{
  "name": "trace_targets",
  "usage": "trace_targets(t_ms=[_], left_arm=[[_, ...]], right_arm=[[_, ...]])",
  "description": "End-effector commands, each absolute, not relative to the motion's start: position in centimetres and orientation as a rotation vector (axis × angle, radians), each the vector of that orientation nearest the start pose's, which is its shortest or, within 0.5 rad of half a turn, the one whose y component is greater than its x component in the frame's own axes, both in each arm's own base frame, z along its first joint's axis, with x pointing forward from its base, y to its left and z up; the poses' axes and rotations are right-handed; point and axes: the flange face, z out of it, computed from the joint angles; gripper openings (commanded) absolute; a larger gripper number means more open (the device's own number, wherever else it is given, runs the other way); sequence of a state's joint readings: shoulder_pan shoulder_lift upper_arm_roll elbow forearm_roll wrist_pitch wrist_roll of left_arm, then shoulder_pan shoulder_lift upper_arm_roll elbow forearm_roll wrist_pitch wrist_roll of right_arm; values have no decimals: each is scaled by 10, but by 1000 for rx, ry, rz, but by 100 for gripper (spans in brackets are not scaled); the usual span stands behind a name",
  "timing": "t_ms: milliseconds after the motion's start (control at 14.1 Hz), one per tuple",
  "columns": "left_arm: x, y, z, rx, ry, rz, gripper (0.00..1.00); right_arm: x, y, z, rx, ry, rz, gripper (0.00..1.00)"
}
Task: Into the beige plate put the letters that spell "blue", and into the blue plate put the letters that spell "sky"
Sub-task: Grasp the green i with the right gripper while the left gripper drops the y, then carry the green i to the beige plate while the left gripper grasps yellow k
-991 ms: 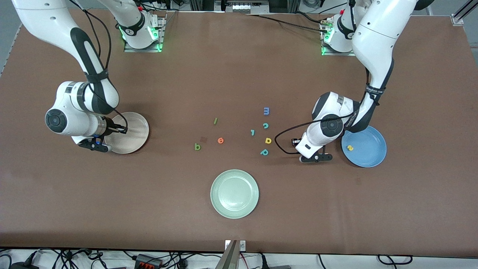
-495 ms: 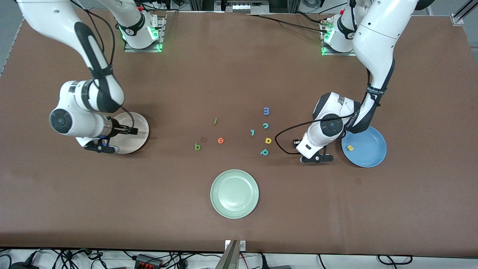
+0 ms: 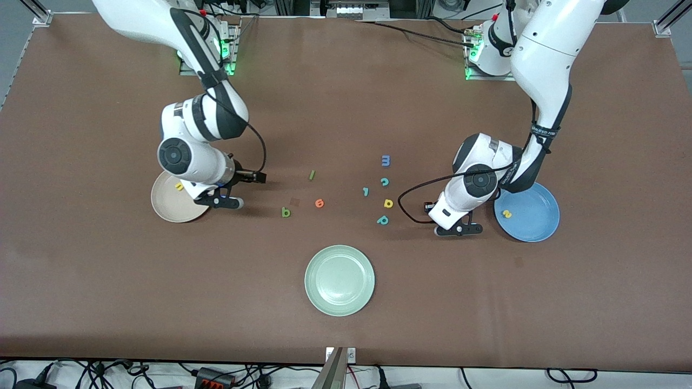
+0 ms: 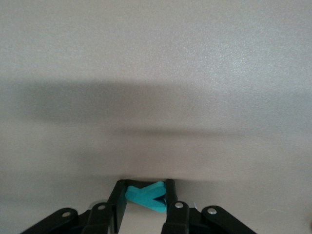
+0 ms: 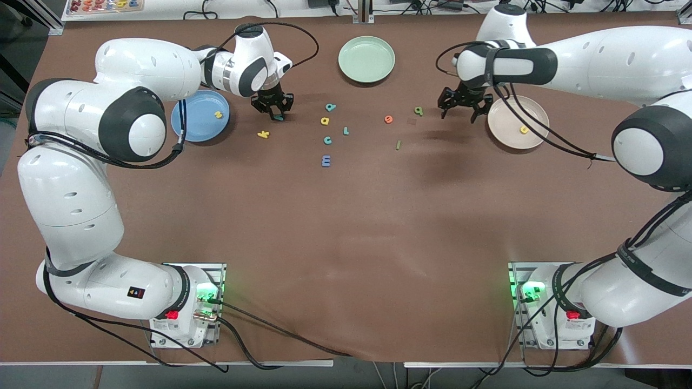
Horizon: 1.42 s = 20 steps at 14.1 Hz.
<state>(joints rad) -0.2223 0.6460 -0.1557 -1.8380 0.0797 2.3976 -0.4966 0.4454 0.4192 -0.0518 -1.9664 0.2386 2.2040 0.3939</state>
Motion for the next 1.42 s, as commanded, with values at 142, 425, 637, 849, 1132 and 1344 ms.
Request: trace_targets(t_ms=[142, 425, 637, 849, 1132, 1344], left_arm=[[600, -208, 184, -3111, -166, 117, 13], [595, -194, 209, -3050, -180, 239, 13], [602, -152, 213, -3027, -167, 333, 14], [608, -106, 216, -3036, -73, 392, 15], [616, -29, 217, -3078, 51, 414, 17], [616, 3, 217, -3095, 123, 425, 27]], right_arm=[[545, 337, 227, -3039, 452, 322, 77], [538, 369, 213, -3035, 479, 284, 56], [524, 390, 197, -3044, 486, 265, 56], [512, 402, 190, -3057, 462, 281, 56], [503, 408, 181, -3069, 488, 298, 54], [502, 408, 173, -3074, 489, 303, 51]])
